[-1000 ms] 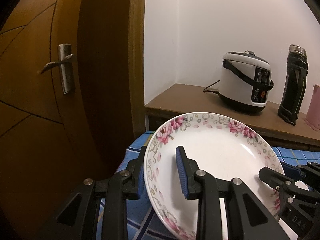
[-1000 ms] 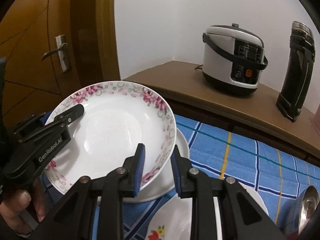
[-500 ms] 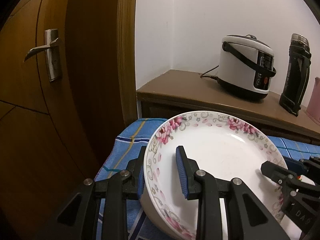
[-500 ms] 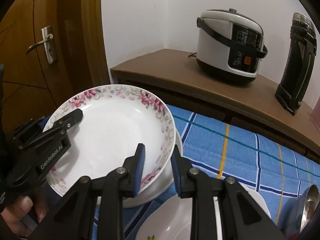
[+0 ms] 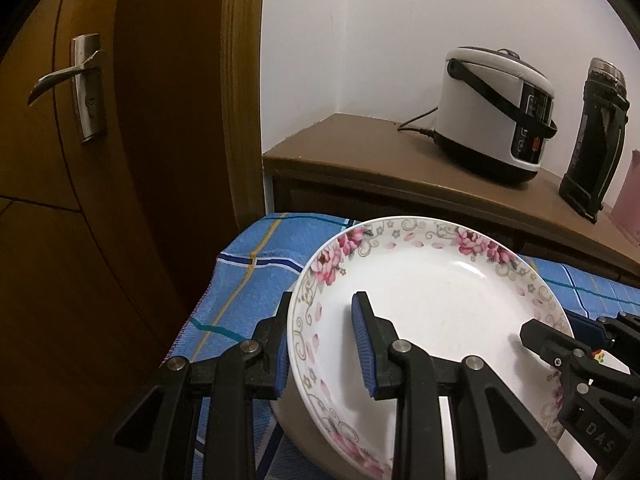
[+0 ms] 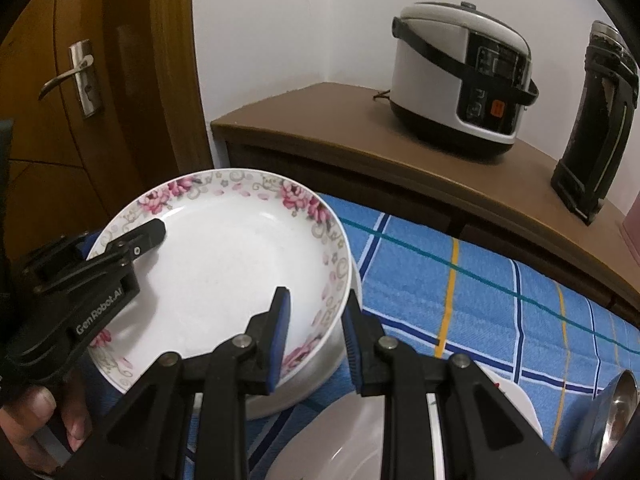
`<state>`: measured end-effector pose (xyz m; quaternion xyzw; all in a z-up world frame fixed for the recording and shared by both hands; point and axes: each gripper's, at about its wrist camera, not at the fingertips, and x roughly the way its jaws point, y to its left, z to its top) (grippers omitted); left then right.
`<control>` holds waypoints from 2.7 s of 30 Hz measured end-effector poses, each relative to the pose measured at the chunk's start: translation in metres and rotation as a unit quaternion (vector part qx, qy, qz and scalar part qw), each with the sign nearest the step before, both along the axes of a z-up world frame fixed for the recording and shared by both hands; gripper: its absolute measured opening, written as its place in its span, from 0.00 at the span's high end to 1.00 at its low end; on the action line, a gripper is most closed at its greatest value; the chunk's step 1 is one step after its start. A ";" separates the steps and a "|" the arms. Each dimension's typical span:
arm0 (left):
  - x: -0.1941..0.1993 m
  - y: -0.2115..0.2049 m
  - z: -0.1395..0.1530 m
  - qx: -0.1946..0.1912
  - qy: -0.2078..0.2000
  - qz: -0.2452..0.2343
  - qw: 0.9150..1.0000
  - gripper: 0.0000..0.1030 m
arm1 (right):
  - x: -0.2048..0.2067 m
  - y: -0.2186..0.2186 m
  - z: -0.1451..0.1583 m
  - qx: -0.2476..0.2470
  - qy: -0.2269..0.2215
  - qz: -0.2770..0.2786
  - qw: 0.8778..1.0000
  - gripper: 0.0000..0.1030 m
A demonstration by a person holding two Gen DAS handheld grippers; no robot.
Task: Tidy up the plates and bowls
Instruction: 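Carry the pink-floral plate over the grey plate and lower it on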
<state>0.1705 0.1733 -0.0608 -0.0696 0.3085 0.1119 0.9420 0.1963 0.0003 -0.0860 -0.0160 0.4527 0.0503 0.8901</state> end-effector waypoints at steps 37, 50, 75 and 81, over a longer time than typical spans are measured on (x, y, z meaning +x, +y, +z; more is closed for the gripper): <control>0.017 0.011 -0.014 -0.043 0.052 -0.012 0.998 0.70 | 0.015 0.004 -0.008 -0.016 0.034 -0.002 0.999 0.75; 0.017 0.013 -0.015 -0.050 0.055 -0.014 0.997 0.70 | 0.017 0.003 -0.008 -0.021 0.039 -0.001 0.999 0.75; 0.022 0.015 -0.019 -0.058 0.073 -0.017 0.996 0.70 | 0.020 0.010 -0.012 -0.048 0.042 0.007 0.998 0.74; 0.023 0.015 -0.019 -0.058 0.073 -0.019 0.995 0.70 | 0.020 0.012 -0.012 -0.057 0.042 0.007 0.997 0.74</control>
